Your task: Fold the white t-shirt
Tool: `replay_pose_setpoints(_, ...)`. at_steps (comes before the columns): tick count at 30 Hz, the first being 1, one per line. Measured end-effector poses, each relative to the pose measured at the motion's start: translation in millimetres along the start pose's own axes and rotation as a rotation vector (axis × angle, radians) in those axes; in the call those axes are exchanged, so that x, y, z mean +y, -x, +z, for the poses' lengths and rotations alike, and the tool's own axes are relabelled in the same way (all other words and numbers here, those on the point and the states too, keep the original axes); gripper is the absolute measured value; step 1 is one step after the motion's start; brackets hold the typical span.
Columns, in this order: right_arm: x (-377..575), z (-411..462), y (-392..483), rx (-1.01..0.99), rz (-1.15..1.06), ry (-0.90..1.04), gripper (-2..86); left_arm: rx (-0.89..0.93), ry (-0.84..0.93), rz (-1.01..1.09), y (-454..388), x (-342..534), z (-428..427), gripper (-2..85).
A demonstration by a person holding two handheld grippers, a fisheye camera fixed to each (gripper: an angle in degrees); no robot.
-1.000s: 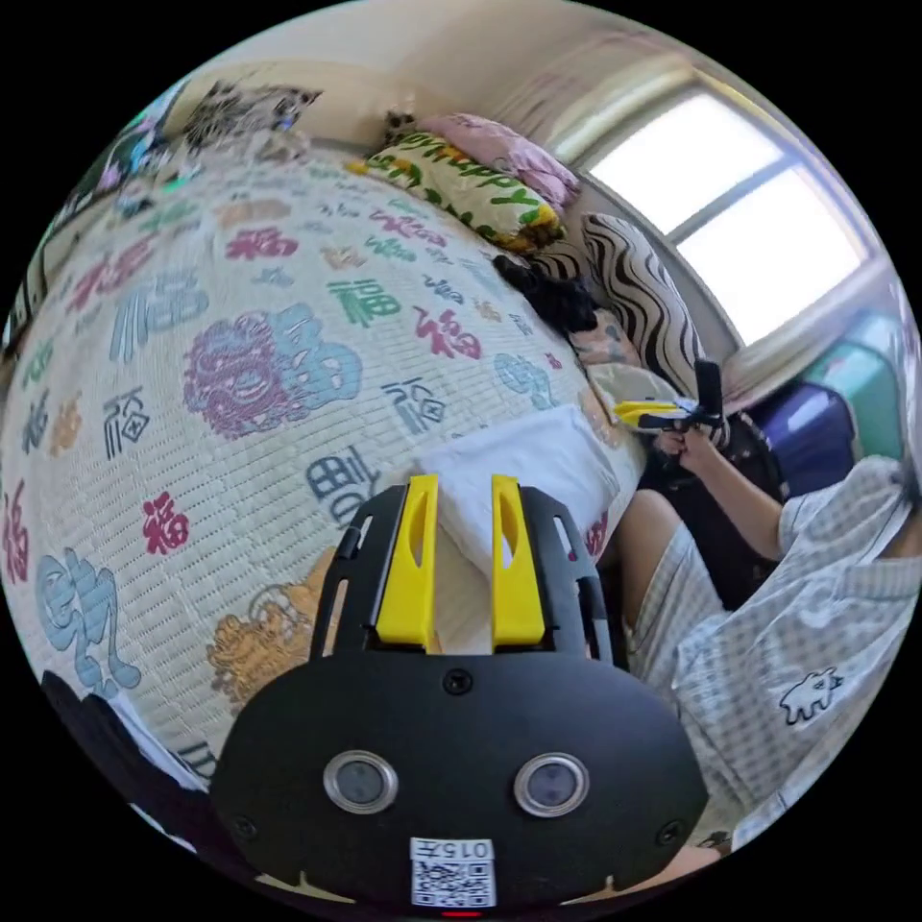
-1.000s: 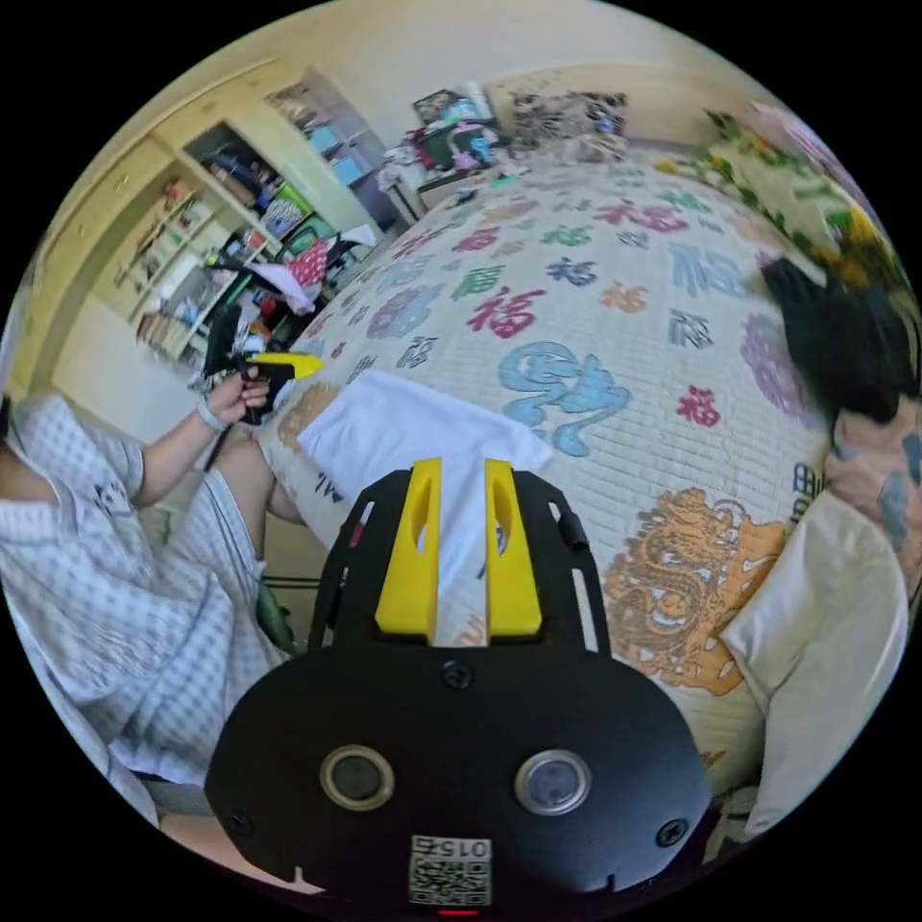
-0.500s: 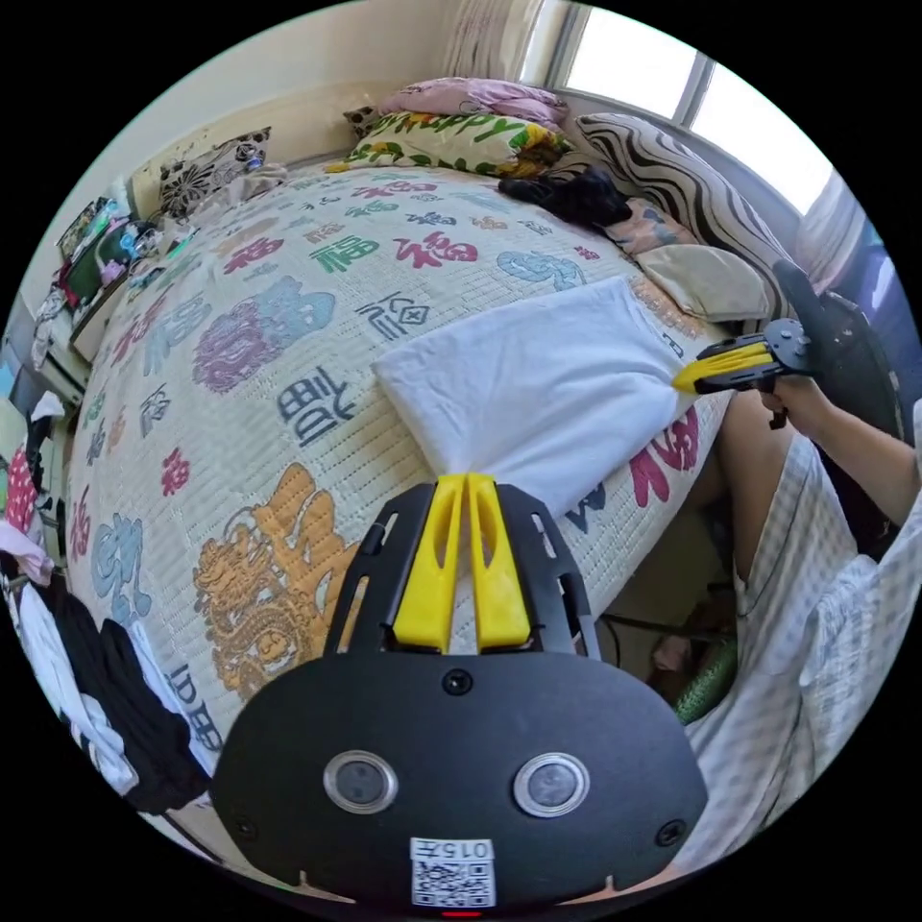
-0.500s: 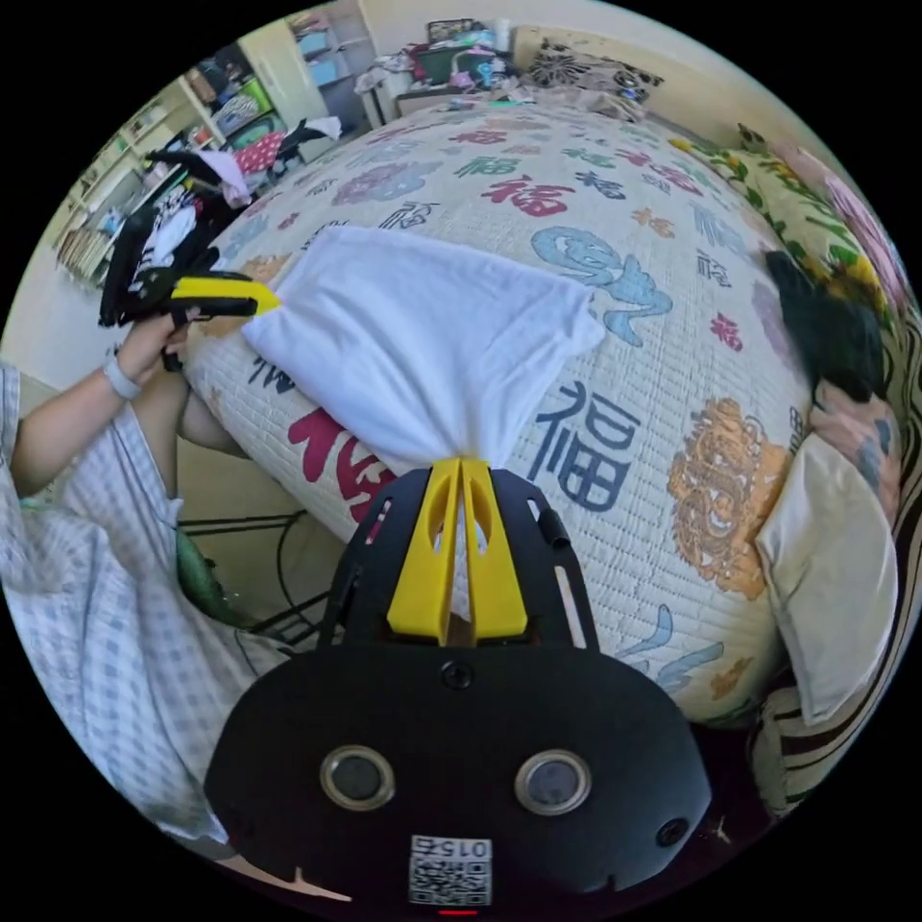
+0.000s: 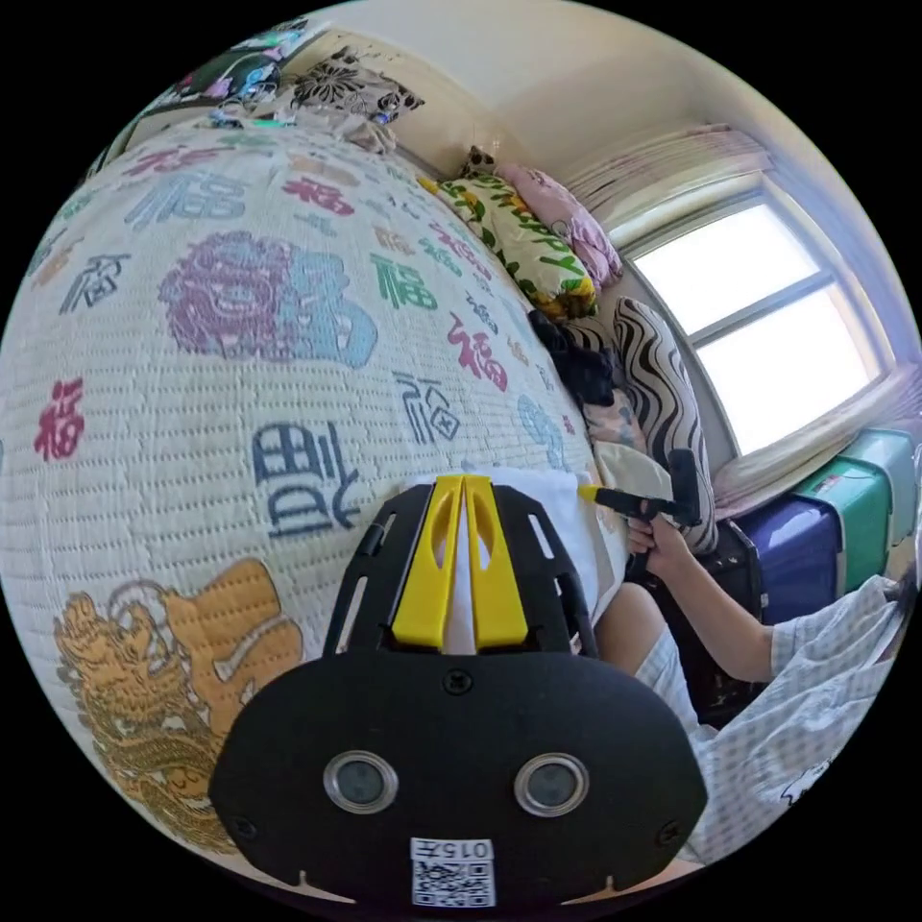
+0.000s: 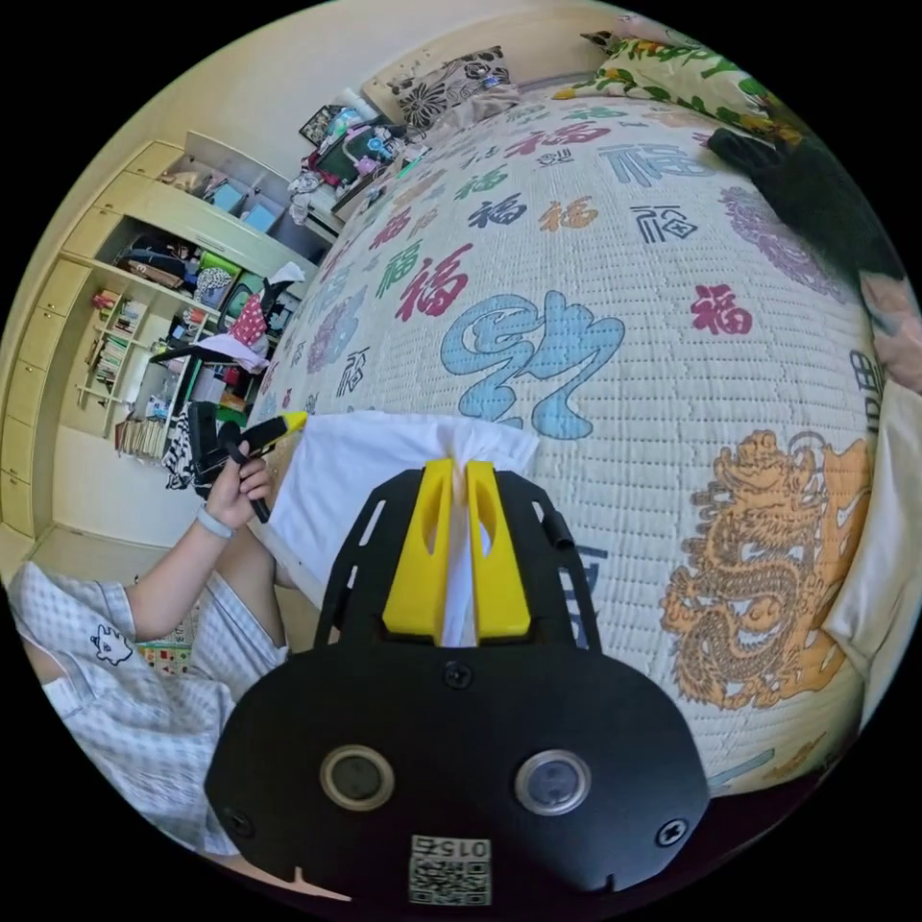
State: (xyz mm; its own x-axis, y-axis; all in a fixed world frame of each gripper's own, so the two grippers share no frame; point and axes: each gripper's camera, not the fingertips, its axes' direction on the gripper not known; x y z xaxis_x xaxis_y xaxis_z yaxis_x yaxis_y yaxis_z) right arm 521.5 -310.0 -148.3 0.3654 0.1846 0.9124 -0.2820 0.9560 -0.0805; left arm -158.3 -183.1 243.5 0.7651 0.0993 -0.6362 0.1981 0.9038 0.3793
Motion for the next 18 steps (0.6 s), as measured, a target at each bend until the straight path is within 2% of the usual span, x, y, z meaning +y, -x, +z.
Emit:
replay_pose_setpoints(3,-1.1,7.8,-9.3,0.032,-0.003,0.031,3.4,-0.118,0.024,-0.011,10.0,-8.6,1.7,-0.4)
replay_pose_setpoints(6,8.1,4.0,-17.4,0.006,0.007,0.004,4.2,-0.033,0.038,-0.013,10.3,0.8,-8.7,1.2)
replay_pose_setpoints(8,20.1,-10.2,-18.3,0.0,0.013,-0.029,5.1,0.004,0.026,0.006,-4.4,24.6,-33.0,8.4)
replay_pose_setpoints(10,45.2,-28.0,-11.1,-0.016,-0.044,-0.042,6.7,0.018,0.057,0.021,-14.5,50.0,-44.0,10.6)
replay_pose_setpoints(14,79.8,-22.4,-13.4,-0.042,-0.046,0.114,9.7,0.019,0.175,0.007,-14.3,95.9,-34.8,10.6)
replay_pose_setpoints(16,92.1,-5.7,-25.8,-0.142,-0.008,0.207,9.0,0.109,0.201,-0.028,-4.5,103.8,-24.9,9.5)
replay_pose_setpoints(18,96.6,3.7,-33.0,-0.256,0.004,0.211,5.7,0.155,0.194,-0.047,1.8,105.8,-21.6,6.6)
